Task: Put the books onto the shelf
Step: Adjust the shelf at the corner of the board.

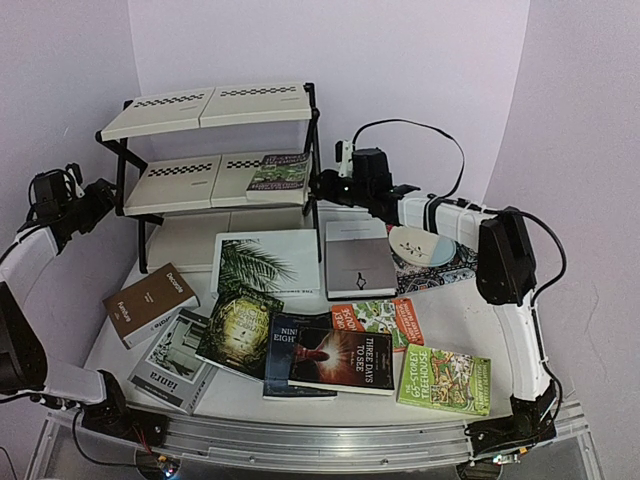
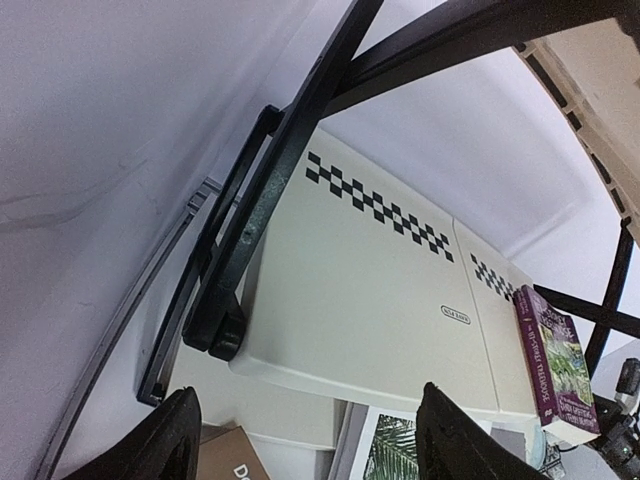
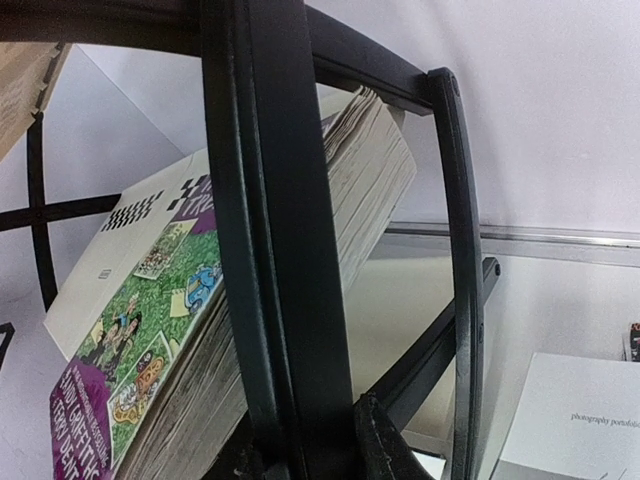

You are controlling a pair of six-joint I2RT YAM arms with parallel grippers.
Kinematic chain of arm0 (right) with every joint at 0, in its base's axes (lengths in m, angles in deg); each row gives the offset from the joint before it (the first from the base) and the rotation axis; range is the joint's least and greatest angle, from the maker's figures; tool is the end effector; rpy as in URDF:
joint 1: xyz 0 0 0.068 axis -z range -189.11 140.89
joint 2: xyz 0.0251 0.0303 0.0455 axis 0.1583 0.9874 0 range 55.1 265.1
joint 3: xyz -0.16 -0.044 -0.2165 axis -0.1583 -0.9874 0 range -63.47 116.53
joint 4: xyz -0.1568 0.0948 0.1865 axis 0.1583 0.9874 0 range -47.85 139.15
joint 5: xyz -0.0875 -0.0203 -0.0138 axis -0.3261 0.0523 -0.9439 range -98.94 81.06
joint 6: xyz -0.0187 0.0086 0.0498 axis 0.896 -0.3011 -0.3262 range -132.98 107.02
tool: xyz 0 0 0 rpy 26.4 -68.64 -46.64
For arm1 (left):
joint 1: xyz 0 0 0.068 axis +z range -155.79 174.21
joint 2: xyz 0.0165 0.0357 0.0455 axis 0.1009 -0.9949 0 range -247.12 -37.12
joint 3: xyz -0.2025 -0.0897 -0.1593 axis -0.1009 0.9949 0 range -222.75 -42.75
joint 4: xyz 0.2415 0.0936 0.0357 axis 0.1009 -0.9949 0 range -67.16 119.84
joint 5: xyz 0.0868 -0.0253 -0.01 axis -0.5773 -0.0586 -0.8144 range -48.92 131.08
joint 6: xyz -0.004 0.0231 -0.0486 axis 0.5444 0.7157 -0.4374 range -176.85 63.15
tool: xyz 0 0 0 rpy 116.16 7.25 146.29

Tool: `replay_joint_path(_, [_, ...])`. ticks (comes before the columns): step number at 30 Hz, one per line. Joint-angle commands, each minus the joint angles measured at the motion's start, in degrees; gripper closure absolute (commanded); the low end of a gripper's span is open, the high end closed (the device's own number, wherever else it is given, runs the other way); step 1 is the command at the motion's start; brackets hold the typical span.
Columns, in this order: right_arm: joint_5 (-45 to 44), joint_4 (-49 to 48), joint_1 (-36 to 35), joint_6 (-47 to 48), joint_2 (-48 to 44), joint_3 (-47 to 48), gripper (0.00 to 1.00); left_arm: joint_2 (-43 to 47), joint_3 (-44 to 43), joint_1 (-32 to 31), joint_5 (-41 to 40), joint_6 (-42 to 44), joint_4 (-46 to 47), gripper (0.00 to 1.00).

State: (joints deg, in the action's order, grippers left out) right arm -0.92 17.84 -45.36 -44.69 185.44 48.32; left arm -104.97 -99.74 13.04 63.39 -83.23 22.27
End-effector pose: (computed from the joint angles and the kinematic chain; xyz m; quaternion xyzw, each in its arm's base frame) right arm 0.4413 0.3297 0.3046 -0.0784 0.6665 0.4525 0.5873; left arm 0.2637 0.0755 0.3369 -0.2016 0.7782 -0.1944 0.5621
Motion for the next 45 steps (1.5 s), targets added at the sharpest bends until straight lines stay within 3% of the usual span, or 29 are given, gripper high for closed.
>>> replay_joint_path(1, [1.6,-1.3,-1.0,-0.3,-6.5,-2.0,0.96,2.5,-1.2,0.3,0.0,1.1,0.2,0.25])
replay_joint_path(10, [5.0,-0.5,-0.5,-2.5,-11.7,-9.5,0.96,4.1,-0.4,0.2,1.5,2.1,-0.4,0.22])
replay_joint_path(18, [7.0,-0.1,0.2,-4.0,-11.4,-9.8,0.96,-3.8,-4.0,0.4,2.2,1.2,-1.7,0.2])
replay_joint_path(26, [8.1,-0.2,0.2,-5.5,-9.1,-7.6,0.96,-10.6,-9.9,0.4,1.9,1.5,-2.0,0.06])
replay_joint_path(32, [9.0,-0.7,0.2,-7.0,-7.6,-7.0,0.97,-14.8,-13.0,0.5,-1.4,2.8,-1.9,0.08])
replay_joint_path(45, [10.4,-0.9,0.2,-8.1,-6.4,-6.6,0.95,-24.7,-21.1,0.5,-0.5,2.6,-1.4,0.17])
